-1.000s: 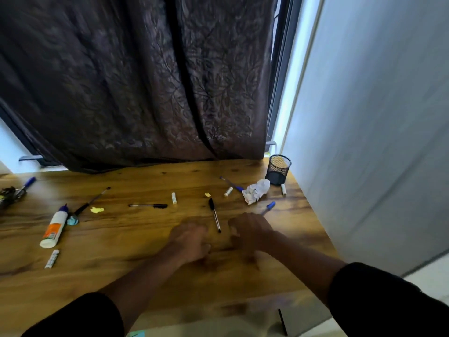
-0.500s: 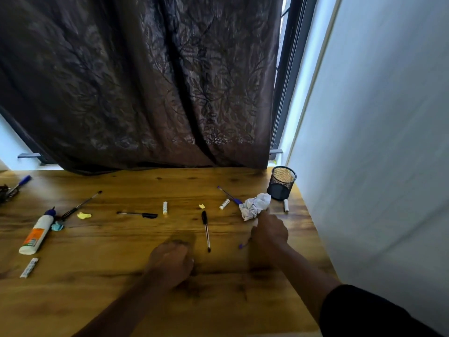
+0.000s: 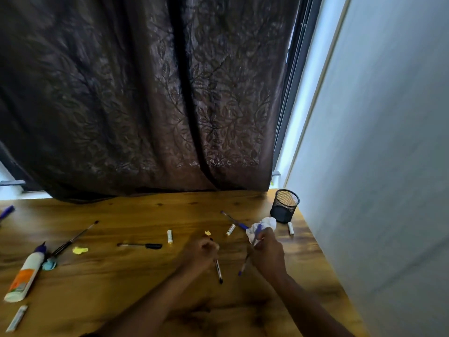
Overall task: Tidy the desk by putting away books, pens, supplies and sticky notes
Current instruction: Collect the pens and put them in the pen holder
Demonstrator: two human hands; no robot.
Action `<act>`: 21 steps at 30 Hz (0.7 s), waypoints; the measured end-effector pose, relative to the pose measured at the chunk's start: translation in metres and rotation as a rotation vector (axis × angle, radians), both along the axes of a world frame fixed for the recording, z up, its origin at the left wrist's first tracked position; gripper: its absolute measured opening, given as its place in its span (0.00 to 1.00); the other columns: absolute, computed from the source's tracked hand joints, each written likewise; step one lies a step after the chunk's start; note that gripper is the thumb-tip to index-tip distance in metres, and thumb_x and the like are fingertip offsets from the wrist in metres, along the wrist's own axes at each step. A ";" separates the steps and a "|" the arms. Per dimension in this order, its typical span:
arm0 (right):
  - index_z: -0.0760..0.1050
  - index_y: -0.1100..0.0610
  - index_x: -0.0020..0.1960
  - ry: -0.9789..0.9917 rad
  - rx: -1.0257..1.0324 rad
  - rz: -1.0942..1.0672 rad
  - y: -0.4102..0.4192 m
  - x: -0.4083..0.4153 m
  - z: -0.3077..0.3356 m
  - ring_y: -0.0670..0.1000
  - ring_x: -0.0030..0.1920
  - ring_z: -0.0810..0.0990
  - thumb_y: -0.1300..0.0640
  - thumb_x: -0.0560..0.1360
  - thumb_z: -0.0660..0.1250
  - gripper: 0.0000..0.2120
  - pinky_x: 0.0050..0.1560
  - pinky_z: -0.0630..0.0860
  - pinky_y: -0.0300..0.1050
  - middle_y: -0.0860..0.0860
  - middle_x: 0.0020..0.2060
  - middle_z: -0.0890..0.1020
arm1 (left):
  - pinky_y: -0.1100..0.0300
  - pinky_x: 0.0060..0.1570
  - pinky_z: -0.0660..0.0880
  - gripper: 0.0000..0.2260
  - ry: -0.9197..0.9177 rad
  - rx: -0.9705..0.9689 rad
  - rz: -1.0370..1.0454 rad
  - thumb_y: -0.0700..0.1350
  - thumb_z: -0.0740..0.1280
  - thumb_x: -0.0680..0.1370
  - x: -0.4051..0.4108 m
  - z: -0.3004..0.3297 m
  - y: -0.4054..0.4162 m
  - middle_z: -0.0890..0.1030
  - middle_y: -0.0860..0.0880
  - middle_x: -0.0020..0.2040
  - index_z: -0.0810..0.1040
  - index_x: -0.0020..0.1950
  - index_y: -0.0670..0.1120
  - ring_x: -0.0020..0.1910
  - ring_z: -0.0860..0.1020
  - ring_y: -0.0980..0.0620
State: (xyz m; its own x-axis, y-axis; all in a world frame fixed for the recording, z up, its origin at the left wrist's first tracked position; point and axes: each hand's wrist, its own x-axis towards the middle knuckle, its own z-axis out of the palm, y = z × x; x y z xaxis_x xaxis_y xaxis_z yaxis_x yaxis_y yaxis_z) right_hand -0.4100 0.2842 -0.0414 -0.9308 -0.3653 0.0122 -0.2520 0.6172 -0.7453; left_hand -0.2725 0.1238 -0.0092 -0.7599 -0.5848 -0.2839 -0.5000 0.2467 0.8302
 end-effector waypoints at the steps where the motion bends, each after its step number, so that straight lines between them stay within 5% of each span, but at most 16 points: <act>1: 0.68 0.51 0.49 0.038 -0.024 0.056 -0.009 0.005 0.004 0.49 0.38 0.81 0.59 0.71 0.75 0.16 0.33 0.68 0.41 0.49 0.37 0.81 | 0.48 0.50 0.84 0.07 0.027 0.208 0.024 0.51 0.66 0.83 -0.006 0.004 -0.003 0.85 0.51 0.49 0.81 0.57 0.51 0.47 0.85 0.51; 3: 0.70 0.47 0.49 0.078 -0.036 0.174 -0.027 0.019 0.019 0.39 0.34 0.78 0.58 0.70 0.75 0.16 0.33 0.69 0.35 0.43 0.33 0.79 | 0.44 0.56 0.82 0.15 0.064 0.517 0.033 0.56 0.64 0.83 -0.013 0.007 -0.011 0.84 0.47 0.55 0.78 0.63 0.49 0.53 0.84 0.46; 5: 0.76 0.46 0.47 0.090 -0.012 0.277 -0.046 0.033 0.031 0.41 0.37 0.80 0.57 0.68 0.73 0.12 0.38 0.73 0.38 0.41 0.35 0.81 | 0.39 0.59 0.79 0.21 0.068 0.749 0.060 0.63 0.62 0.81 -0.015 0.005 -0.019 0.84 0.46 0.59 0.79 0.63 0.49 0.58 0.82 0.41; 9: 0.82 0.46 0.46 0.046 0.162 0.348 -0.080 0.058 0.035 0.43 0.43 0.83 0.60 0.70 0.74 0.10 0.41 0.73 0.36 0.44 0.43 0.85 | 0.46 0.55 0.77 0.26 0.149 1.064 0.152 0.66 0.59 0.80 -0.010 -0.003 -0.036 0.84 0.43 0.49 0.82 0.57 0.46 0.52 0.82 0.41; 14: 0.75 0.42 0.34 0.044 0.145 0.187 -0.090 0.051 0.019 0.36 0.35 0.78 0.59 0.71 0.73 0.15 0.37 0.67 0.26 0.37 0.31 0.79 | 0.45 0.50 0.79 0.25 0.176 1.044 0.255 0.60 0.63 0.81 0.006 -0.025 -0.069 0.84 0.39 0.51 0.79 0.63 0.38 0.48 0.82 0.40; 18: 0.78 0.49 0.44 0.049 0.370 0.163 -0.089 0.035 0.004 0.44 0.42 0.78 0.55 0.74 0.71 0.02 0.32 0.63 0.28 0.44 0.39 0.80 | 0.48 0.45 0.81 0.24 0.180 1.057 0.300 0.58 0.63 0.82 0.019 -0.031 -0.086 0.84 0.37 0.55 0.78 0.65 0.39 0.47 0.83 0.40; 21: 0.79 0.52 0.55 -0.041 0.505 0.199 -0.092 0.032 -0.020 0.48 0.47 0.80 0.52 0.72 0.75 0.13 0.37 0.70 0.37 0.48 0.49 0.83 | 0.47 0.46 0.81 0.24 0.172 1.067 0.326 0.59 0.64 0.81 0.023 -0.032 -0.092 0.84 0.36 0.58 0.78 0.64 0.40 0.50 0.83 0.39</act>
